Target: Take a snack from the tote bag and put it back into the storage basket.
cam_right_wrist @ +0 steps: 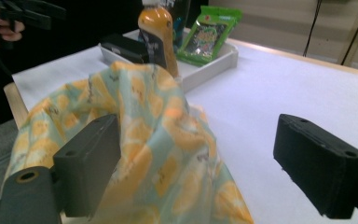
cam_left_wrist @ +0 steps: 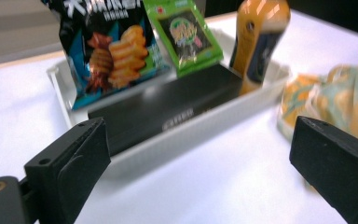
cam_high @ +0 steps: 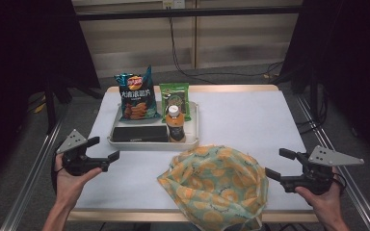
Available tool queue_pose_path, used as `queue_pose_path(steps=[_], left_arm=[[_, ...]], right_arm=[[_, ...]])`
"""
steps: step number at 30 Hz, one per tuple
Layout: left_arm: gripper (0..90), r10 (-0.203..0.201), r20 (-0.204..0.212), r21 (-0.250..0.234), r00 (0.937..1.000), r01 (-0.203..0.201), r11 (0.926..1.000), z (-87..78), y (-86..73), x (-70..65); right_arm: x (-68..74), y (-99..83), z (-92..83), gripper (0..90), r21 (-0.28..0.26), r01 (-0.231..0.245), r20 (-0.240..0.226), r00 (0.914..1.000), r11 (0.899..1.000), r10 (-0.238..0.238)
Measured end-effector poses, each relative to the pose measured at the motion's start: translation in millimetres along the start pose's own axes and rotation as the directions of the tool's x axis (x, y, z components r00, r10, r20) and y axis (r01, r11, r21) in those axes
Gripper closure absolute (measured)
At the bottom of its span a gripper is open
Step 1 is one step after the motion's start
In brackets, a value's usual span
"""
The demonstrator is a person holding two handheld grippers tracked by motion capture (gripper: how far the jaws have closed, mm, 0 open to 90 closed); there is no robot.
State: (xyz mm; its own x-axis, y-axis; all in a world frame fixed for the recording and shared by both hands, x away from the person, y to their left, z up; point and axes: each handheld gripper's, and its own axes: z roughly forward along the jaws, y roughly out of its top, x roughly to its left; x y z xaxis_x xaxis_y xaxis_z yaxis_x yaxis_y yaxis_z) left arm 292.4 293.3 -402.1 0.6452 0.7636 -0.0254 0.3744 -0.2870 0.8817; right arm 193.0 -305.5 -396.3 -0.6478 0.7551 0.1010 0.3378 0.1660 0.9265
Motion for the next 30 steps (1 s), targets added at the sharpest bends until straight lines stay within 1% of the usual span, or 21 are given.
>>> queue_pose_path(steps=[2, 3, 5, 6, 7, 9, 11, 13, 14, 15, 16, 17, 18, 20, 22, 23, 24, 25, 26, 28, 30], left_arm=[[4.5, -0.025, 0.02, -0.024, 0.9995, 0.025, 0.9994, -4.9, -6.6, -5.3], [4.8, -0.023, 0.008, -0.018, 0.9997, 0.023, 0.9996, -7.3, -9.1, -8.5], [3.7, -0.021, 0.004, -0.043, 0.9998, 0.021, 0.9989, -13.5, -14.5, -15.5], [3.5, -0.025, 0.002, -0.041, 0.9997, 0.025, 0.9989, -15.9, -16.5, -18.1], [3.3, -0.018, -0.014, -0.043, 0.9997, 0.018, 0.9989, -17.9, -18.7, -20.7], [3.0, -0.054, -0.009, -0.054, 0.9985, 0.053, 0.9971, -21.3, -22.0, -25.7], [2.9, -0.054, -0.03, -0.062, 0.9981, 0.052, 0.9967, -24.9, -25.5, -33.8], [2.5, -0.054, -0.034, -0.072, 0.998, 0.051, 0.9961, -26.5, -28.0, -43.0], [2.4, -0.048, -0.02, -0.064, 0.9986, 0.047, 0.9968, -26.5, -28.5, -46.3], [2.5, -0.058, -0.006, -0.056, 0.9983, 0.057, 0.9968, -27.1, -28.2, -49.8], [2.6, -0.057, -0.002, -0.059, 0.9984, 0.057, 0.9967, -28.0, -28.4, -53.9], [2.5, -0.054, -0.014, -0.069, 0.9985, 0.053, 0.9963, -29.2, -29.0, -58.3], [2.3, -0.061, -0.01, -0.076, 0.9981, 0.06, 0.9953, -29.5, -30.2, -63.4], [2.5, -0.019, -0.018, -0.077, 0.9996, 0.018, 0.9969, -30.7, -33.2, -71.9], [2.5, -0.036, 0.0, -0.113, 0.9993, 0.036, 0.9929, -28.8, -39.8, -75.9], [3.0, -0.041, -0.01, -0.115, 0.9991, 0.04, 0.9925, -27.2, -44.4, -77.9], [3.4, -0.05, 0.012, -0.098, 0.9987, 0.05, 0.9939, -26.4, -47.1, -79.5], [3.4, -0.056, 0.025, -0.096, 0.9981, 0.058, 0.9936, -26.9, -50.1, -80.6], [3.2, -0.059, 0.023, -0.093, 0.998, 0.06, 0.9938, -26.6, -52.1, -82.1], [2.8, -0.073, 0.047, -0.082, 0.9962, 0.077, 0.9936, -23.6, -52.0, -82.4], [2.8, -0.066, 0.046, -0.088, 0.9967, 0.07, 0.9936, -22.7, -51.4, -82.7]], right_arm=[[0.1, -4.3, -1.7, 14.2, 0.013, 0.002, 0.007, 1.0, 1.0, -0.002], [0.2, -6.5, -3.1, 13.4, 0.015, -0.008, 0.014, 0.9999, 1.0, 0.008], [0.1, -10.9, -5.9, 13.0, 0.027, -0.011, 0.024, 0.9997, 1.0, 0.01], [-0.3, -13.2, -7.2, 12.5, 0.025, -0.019, 0.024, 0.9995, 1.0, 0.018], [-1.3, -15.3, -8.7, 11.9, 0.026, -0.024, 0.034, 0.9992, 0.999, 0.023], [-3.1, -18.0, -11.1, 11.8, 0.008, -0.039, 0.042, 0.9984, 0.999, 0.038], [-3.5, -19.3, -12.6, 11.8, 0.0, -0.047, 0.052, 0.9975, 0.999, 0.047], [-3.8, -20.1, -13.8, 11.8, -0.002, -0.047, 0.053, 0.9975, 0.999, 0.047], [-4.1, -20.7, -14.0, 11.8, -0.005, -0.048, 0.054, 0.9974, 0.999, 0.048], [-4.0, -21.2, -13.7, 11.8, -0.002, -0.049, 0.055, 0.9973, 0.999, 0.049], [-4.2, -21.8, -13.4, 11.8, 0.0, -0.052, 0.055, 0.9971, 0.999, 0.052], [-4.0, -22.6, -13.0, 11.8, -0.001, -0.055, 0.057, 0.9968, 0.998, 0.055], [-3.9, -23.3, -12.6, 11.8, 0.002, -0.052, 0.055, 0.9971, 0.999, 0.052], [-3.1, -24.6, -12.2, 11.8, 0.005, -0.055, 0.055, 0.997, 0.998, 0.054], [-3.6, -25.8, -12.4, 11.8, 0.005, -0.057, 0.056, 0.9968, 0.998, 0.057], [-3.8, -26.6, -12.5, 11.9, 0.003, -0.064, 0.057, 0.9964, 0.998, 0.063], [-3.9, -27.8, -12.6, 11.8, 0.004, -0.067, 0.06, 0.996, 0.998, 0.067], [-3.8, -29.3, -12.7, 11.8, 0.003, -0.067, 0.062, 0.9959, 0.998, 0.066], [-3.7, -30.8, -12.4, 11.8, 0.007, -0.067, 0.057, 0.9962, 0.998, 0.067], [-4.3, -33.4, -11.3, 11.6, 0.017, -0.075, 0.059, 0.9955, 0.997, 0.074], [-5.1, -34.4, -9.7, 11.5, 0.021, -0.073, 0.059, 0.9957, 0.997, 0.071]])
